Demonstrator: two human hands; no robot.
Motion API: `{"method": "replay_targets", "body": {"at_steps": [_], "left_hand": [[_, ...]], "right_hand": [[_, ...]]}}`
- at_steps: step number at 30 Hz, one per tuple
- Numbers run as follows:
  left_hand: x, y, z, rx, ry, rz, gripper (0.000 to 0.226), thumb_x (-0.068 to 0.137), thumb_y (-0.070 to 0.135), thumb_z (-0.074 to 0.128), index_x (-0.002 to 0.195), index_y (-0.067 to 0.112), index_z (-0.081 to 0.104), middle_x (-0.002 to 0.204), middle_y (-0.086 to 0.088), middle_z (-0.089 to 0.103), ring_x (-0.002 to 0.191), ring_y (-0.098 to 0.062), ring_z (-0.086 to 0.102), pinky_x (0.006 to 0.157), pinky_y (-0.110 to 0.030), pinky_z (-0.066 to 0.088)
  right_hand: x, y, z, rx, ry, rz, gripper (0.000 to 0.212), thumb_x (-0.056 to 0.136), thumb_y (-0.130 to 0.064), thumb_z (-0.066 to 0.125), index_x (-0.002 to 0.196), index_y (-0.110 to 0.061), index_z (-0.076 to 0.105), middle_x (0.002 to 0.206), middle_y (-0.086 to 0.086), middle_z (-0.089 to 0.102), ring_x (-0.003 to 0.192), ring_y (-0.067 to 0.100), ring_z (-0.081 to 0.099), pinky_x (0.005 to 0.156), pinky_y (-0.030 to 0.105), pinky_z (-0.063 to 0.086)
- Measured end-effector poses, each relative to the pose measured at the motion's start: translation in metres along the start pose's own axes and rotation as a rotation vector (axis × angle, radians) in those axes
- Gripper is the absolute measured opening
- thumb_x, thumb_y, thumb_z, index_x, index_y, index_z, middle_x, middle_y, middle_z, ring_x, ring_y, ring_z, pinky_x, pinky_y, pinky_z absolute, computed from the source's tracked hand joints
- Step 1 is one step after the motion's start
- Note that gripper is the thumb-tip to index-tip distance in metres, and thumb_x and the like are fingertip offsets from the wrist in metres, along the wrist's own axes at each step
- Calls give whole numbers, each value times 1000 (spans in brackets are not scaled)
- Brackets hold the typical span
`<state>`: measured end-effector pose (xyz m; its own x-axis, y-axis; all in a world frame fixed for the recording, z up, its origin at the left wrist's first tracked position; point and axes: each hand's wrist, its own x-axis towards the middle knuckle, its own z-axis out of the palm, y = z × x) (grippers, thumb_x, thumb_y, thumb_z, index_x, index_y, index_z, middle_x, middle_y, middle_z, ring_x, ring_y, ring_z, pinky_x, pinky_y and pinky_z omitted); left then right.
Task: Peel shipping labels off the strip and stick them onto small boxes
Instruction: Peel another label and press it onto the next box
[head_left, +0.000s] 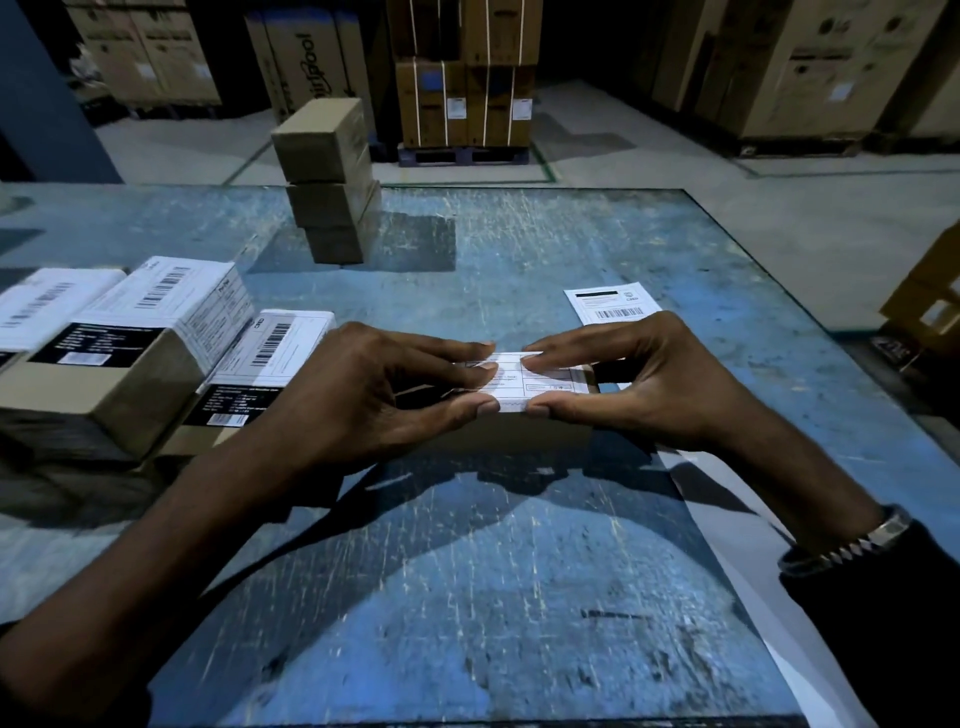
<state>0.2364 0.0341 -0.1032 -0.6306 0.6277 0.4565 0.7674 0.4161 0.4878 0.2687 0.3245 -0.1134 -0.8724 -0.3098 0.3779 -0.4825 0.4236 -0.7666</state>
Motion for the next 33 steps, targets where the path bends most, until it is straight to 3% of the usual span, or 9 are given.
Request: {"method": "replay_targets", "body": {"at_steps": [4, 8, 12, 15, 17, 21, 25, 30, 33], "left_hand": [[-3, -3, -5, 28, -89, 12, 46, 94, 50, 70, 130, 22, 76, 143, 12, 66, 130, 1, 64, 113, -31, 52], [-2, -5, -11, -17, -172, -13, 49, 92, 35, 81, 137, 22, 71, 150, 10, 61, 140, 0, 55, 126, -28, 35], [-1, -2, -12, -15, -182, -27, 58, 86, 44, 88, 137, 23, 70, 149, 10, 61, 138, 4, 55, 127, -27, 32], [-1, 0, -11, -28, -131, -26, 48, 92, 48, 78, 133, 25, 73, 145, 11, 64, 134, 6, 58, 124, -24, 35], [-1, 0, -9, -23, -101, -13, 41, 96, 44, 73, 131, 24, 75, 142, 10, 66, 132, 6, 60, 122, -21, 36], [0, -3, -9, 1, -144, 9, 45, 98, 48, 66, 135, 24, 72, 146, 11, 63, 136, 4, 57, 122, -20, 37], [0, -4, -14, -13, -198, 5, 45, 98, 44, 69, 139, 26, 70, 150, 13, 59, 141, 7, 50, 120, -14, 34], [-1, -4, -17, -54, -210, -28, 46, 94, 31, 73, 139, 25, 69, 150, 13, 60, 141, 5, 52, 123, -17, 31], [-3, -3, -15, -71, -182, -44, 45, 93, 25, 74, 139, 23, 70, 149, 13, 61, 140, 4, 53, 125, -19, 30]], "right_hand": [[3, -3, -15, 59, -134, 104, 50, 71, -25, 91, 120, -20, 82, 127, -14, 77, 124, -1, 68, 102, 15, 53], [3, -3, -22, 160, -272, 181, 58, 75, -15, 88, 131, -16, 76, 139, -13, 72, 134, 6, 64, 112, 25, 51], [3, -9, -9, 107, -149, 222, 61, 67, -32, 93, 126, -27, 78, 126, -14, 78, 119, 8, 73, 108, 38, 58], [4, -14, 17, -124, 20, 114, 61, 69, -57, 90, 125, -36, 77, 120, -22, 77, 114, -1, 71, 102, 34, 59], [4, -13, 30, -162, 77, 82, 59, 73, -58, 90, 126, -35, 77, 119, -21, 77, 113, -5, 71, 99, 29, 59], [2, -9, 22, -156, 17, 32, 56, 80, -43, 93, 130, -25, 78, 121, -16, 79, 110, -3, 73, 96, 31, 62], [6, -12, 6, -140, -106, 128, 69, 74, -54, 86, 137, -31, 73, 133, -19, 73, 120, -5, 68, 104, 34, 59], [6, -12, -16, 118, -331, 247, 67, 85, -18, 82, 149, -23, 62, 143, -13, 69, 132, 11, 66, 114, 34, 53], [2, -9, -24, 271, -373, 282, 68, 89, 4, 74, 151, -18, 58, 151, -8, 64, 139, 14, 62, 115, 32, 50]]}}
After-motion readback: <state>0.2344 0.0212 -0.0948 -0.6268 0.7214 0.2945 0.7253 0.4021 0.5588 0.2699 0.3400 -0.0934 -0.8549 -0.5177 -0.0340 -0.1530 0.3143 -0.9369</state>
